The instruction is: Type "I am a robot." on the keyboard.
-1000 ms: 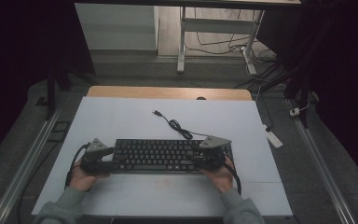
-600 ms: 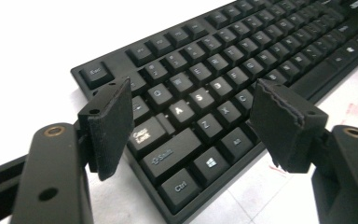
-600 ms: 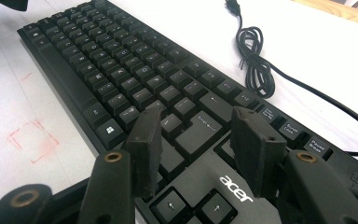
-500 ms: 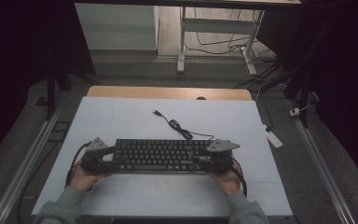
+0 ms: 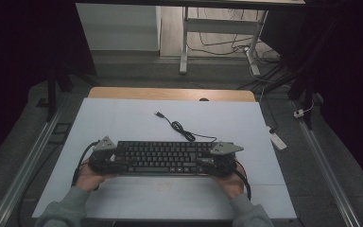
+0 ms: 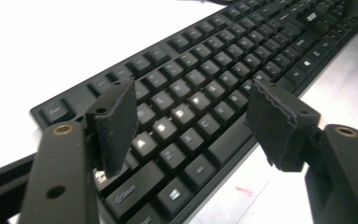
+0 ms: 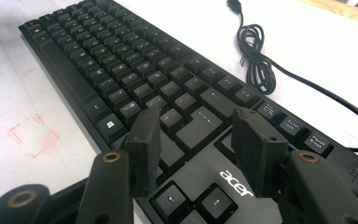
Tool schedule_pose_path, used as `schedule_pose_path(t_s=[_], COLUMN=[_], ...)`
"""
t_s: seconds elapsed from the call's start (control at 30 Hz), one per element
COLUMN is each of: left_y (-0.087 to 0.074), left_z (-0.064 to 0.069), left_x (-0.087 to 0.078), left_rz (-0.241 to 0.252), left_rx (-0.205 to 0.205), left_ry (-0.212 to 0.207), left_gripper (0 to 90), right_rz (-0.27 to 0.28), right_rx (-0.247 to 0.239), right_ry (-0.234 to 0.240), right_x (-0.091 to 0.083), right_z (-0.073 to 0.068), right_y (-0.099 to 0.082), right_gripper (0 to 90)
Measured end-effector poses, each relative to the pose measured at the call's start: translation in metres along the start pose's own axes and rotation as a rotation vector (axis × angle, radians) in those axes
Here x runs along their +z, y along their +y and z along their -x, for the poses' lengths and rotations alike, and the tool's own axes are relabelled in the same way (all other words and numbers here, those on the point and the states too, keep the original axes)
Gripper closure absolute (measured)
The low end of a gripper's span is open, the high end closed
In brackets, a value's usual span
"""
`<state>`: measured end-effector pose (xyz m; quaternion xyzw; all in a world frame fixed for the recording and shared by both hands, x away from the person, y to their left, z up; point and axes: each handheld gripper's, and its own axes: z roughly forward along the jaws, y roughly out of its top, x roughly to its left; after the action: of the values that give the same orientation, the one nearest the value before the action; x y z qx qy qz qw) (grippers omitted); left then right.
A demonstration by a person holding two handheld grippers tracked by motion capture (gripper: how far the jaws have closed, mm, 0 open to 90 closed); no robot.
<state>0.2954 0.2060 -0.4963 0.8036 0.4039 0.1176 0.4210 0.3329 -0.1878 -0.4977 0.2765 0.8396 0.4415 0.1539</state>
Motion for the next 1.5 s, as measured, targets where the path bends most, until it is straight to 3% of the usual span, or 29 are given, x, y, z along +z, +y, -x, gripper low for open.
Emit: schedule_pose_path(t_s=[0.4, 0.77, 1.5], left_y=[0.012, 0.013, 0.009], left_z=[0.014, 0.021, 0.032], left_x=[0.016, 0.028, 0.050], left_rz=[-0.022, -0.085, -0.154], left_rx=[0.067, 0.127, 0.170], left_ry=[-0.070, -0.112, -0.125], left_gripper=[58.0, 88.4, 88.9], right_rz=[-0.004, -0.013, -0.020], right_rx=[0.003, 0.002, 0.002], right_ry=[-0.004, -0.010, -0.016], right_x=[0.001, 0.002, 0.003], right_z=[0.001, 0.001, 0.003], right_y=[-0.001, -0.002, -0.004], right_gripper=[52.3, 52.3, 52.2])
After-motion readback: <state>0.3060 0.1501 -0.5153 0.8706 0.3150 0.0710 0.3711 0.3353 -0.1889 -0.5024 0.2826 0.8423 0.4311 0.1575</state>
